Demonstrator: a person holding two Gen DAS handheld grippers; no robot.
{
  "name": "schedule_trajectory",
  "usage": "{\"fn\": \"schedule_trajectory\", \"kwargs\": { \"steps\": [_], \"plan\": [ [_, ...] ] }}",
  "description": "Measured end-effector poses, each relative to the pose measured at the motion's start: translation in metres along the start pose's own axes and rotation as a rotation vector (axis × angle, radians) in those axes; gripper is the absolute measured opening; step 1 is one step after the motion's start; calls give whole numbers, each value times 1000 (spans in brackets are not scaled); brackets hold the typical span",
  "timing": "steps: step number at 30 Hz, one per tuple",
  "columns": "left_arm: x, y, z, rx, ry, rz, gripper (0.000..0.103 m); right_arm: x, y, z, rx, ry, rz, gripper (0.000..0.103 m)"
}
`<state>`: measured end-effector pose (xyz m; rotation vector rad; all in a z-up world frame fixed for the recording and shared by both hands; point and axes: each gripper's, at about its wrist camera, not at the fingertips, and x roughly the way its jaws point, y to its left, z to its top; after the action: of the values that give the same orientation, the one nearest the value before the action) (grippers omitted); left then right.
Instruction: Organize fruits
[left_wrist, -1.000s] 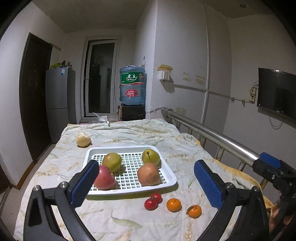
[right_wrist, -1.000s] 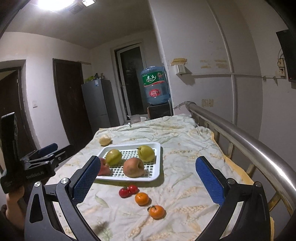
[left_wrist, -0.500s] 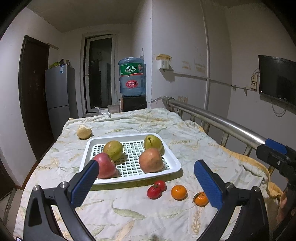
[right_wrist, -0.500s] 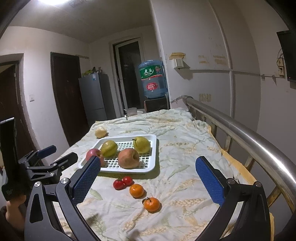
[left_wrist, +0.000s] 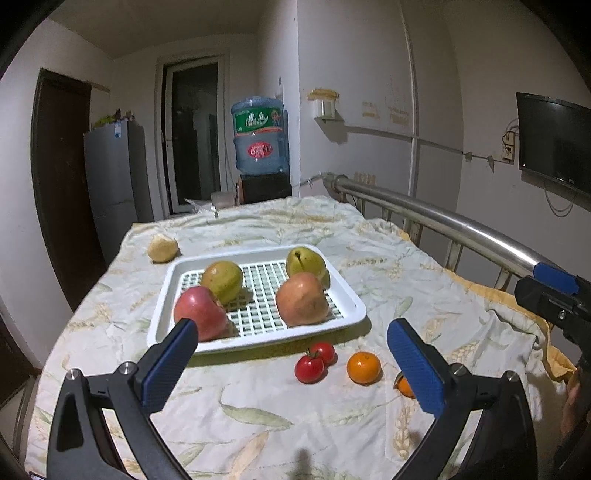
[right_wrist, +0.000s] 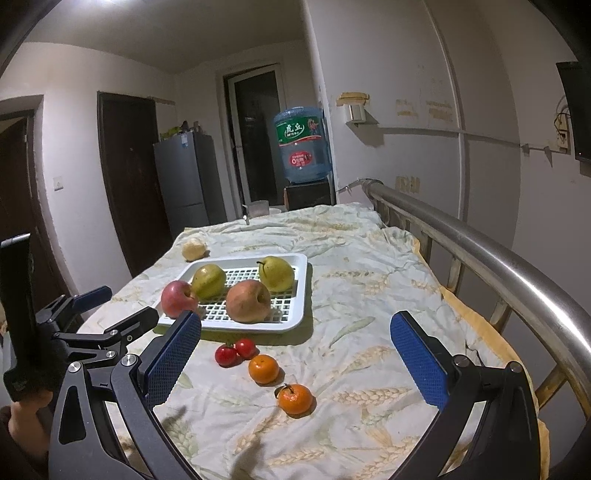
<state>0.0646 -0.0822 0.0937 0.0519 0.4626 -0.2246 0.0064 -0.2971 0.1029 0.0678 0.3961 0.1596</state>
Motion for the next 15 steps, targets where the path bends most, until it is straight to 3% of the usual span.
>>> {"fn": "schedule_trajectory", "kwargs": {
  "steps": [15],
  "plan": [
    [60,8,-34,-46,211,-92,103,30,-8,-24,-41,108,-12,103]
  ]
}}
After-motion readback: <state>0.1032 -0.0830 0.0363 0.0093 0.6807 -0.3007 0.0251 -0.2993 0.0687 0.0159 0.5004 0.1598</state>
